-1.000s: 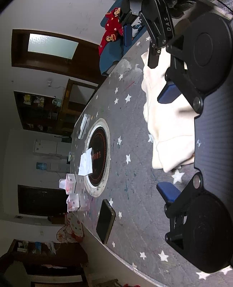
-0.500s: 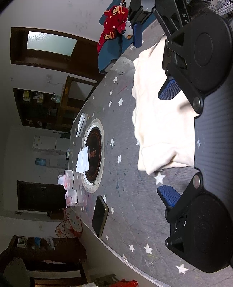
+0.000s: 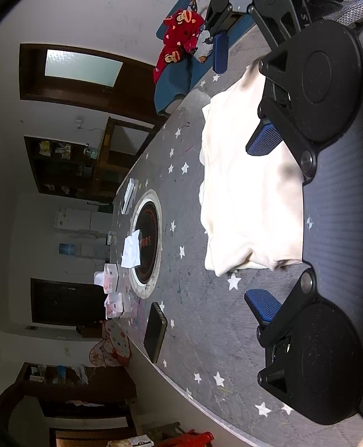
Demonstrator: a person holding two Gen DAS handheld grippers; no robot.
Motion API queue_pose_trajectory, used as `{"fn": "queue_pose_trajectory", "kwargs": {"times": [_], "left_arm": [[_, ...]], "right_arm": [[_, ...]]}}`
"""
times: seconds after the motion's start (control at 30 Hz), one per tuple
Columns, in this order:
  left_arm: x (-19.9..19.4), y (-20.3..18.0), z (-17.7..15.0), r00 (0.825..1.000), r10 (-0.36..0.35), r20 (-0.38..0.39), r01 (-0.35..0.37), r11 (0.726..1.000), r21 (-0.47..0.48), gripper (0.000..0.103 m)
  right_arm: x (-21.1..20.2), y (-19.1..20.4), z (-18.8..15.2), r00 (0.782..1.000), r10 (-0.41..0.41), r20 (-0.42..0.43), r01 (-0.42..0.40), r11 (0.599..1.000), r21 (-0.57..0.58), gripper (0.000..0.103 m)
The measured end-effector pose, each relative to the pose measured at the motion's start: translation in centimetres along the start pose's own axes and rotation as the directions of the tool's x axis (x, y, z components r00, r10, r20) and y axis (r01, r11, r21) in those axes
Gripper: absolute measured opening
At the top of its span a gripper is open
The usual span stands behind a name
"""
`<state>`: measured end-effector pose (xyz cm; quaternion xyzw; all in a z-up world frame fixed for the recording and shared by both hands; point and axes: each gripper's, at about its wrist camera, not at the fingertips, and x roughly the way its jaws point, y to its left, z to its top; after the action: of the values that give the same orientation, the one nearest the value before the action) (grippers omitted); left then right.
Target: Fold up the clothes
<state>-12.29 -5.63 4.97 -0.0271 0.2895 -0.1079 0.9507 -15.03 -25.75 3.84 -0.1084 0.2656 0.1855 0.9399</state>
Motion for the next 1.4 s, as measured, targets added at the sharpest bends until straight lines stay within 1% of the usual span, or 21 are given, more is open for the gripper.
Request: {"fn": "queue_pose_trajectory", "kwargs": {"times": [0.3,0.67,0.77,1.17,1.4], "left_arm": [[-0.7,-0.4,-1.3,0.999,0.035,-0.032,-0.035,0.999,-0.006,0.103],[-1.6,-1.4,-1.8,0.997,0.067,-0.043,-0.067,0.998,-0.004,0.103],[-1.7,-1.4,-1.8,0.996,0.077,-0.046,-0.077,0.997,-0.009,0.103],[-1.4,-1.3,-1.6,0.992,0.110,-0.061,-0.111,0.994,-0.009,0.103],[-0.7,-0.9,-1.0,0.992,0.109,-0.066,-0.110,0.994,-0.013,0.103]], "right_arm": [[-1.4,0.8,-1.3,0.999,0.032,0.018,-0.032,0.999,0.010,0.103],[-3.7,1.7,-1.8,0.994,0.073,0.079,-0.074,0.997,0.003,0.103],[-4.0,2.0,-1.9,0.992,0.088,0.085,-0.088,0.996,-0.008,0.103],[-3.9,3.4,-2.2,0.989,0.128,0.079,-0.124,0.991,-0.054,0.103],[-3.3,3.5,-1.8,0.986,0.151,0.065,-0.148,0.988,-0.047,0.103]]}}
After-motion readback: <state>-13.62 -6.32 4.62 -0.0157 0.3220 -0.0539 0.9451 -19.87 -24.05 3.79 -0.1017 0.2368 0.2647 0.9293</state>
